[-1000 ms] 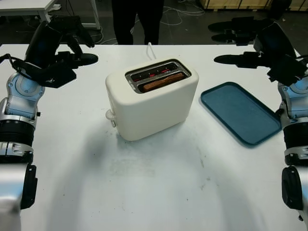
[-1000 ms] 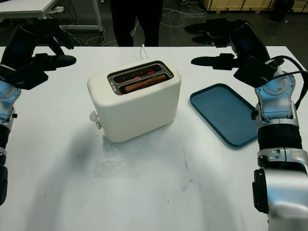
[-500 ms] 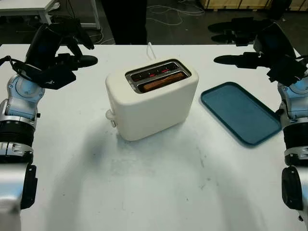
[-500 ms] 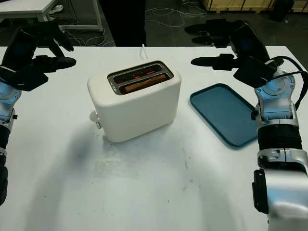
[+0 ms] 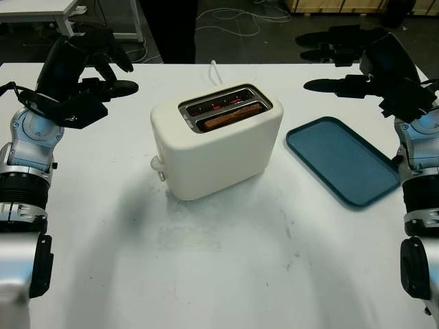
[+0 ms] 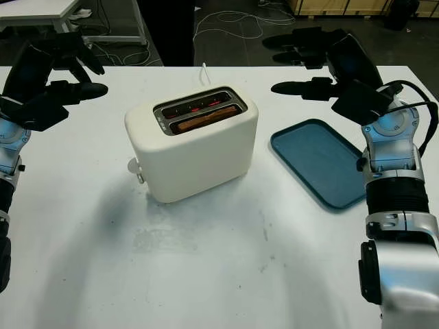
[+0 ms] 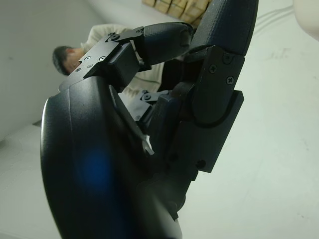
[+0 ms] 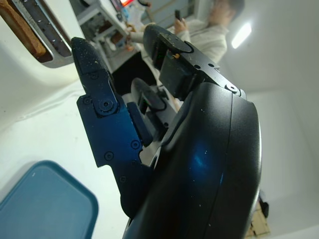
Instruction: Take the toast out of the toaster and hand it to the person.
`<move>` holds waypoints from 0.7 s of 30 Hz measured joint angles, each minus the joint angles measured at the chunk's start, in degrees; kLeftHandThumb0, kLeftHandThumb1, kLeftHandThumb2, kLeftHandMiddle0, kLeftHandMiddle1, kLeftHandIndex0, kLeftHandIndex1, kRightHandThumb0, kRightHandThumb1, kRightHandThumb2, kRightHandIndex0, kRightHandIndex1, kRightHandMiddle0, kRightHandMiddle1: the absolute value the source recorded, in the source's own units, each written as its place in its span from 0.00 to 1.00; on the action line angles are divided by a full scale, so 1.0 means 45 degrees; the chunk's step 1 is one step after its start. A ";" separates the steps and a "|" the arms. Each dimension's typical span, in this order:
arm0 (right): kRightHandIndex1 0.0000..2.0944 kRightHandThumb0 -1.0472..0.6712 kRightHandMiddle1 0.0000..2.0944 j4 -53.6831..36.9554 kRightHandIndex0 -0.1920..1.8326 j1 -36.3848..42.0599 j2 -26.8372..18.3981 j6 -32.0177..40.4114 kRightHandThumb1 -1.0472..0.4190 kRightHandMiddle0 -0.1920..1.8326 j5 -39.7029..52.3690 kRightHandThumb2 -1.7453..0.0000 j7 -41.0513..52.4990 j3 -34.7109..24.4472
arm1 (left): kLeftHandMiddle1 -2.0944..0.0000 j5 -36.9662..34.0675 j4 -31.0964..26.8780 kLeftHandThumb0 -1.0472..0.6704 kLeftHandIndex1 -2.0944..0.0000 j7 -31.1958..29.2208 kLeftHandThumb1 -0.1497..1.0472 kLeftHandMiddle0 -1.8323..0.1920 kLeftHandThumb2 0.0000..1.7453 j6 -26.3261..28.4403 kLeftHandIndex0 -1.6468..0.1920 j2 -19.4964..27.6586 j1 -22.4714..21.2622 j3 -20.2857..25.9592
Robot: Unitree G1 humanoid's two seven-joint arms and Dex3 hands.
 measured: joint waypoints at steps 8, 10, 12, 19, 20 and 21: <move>0.00 0.33 0.00 -0.0157 0.51 0.0055 0.0002 0.0051 0.20 0.49 0.0000 1.00 0.0000 0.0000 | 0.39 0.0000 -0.0005 0.00 0.36 -0.0002 0.89 0.49 0.02 0.0001 0.54 0.0000 0.0000 -0.0001; 0.00 0.33 0.00 -0.0197 0.51 0.0098 0.0001 0.0126 0.20 0.49 -0.0001 1.00 0.0000 0.0000 | 0.39 0.0000 -0.0005 0.00 0.37 -0.0002 0.89 0.49 0.02 0.0000 0.54 0.0000 0.0000 -0.0001; 0.00 0.33 0.00 -0.0224 0.51 0.0108 0.0002 0.0143 0.20 0.49 -0.0004 1.00 -0.0001 0.0000 | 0.39 0.0000 -0.0005 0.00 0.37 -0.0001 0.89 0.49 0.03 0.0000 0.54 0.0000 0.0000 -0.0001; 0.00 0.32 0.00 -0.0231 0.51 0.0109 0.0002 0.0139 0.19 0.49 -0.0004 1.00 -0.0003 0.0000 | 0.38 0.0000 -0.0025 0.00 0.36 0.0002 0.89 0.48 0.03 0.0001 0.54 0.0000 0.0000 -0.0001; 0.00 0.32 0.00 -0.0231 0.51 0.0110 0.0002 0.0139 0.19 0.49 -0.0004 1.00 -0.0003 0.0000 | 0.38 0.0000 -0.0027 0.00 0.36 0.0003 0.89 0.48 0.03 0.0002 0.54 0.0000 0.0000 -0.0001; 0.00 0.32 0.00 -0.0232 0.51 0.0109 0.0002 0.0139 0.19 0.49 -0.0006 1.00 -0.0004 0.0000 | 0.38 0.0000 -0.0030 0.00 0.36 0.0004 0.89 0.48 0.03 0.0002 0.54 0.0000 0.0000 -0.0001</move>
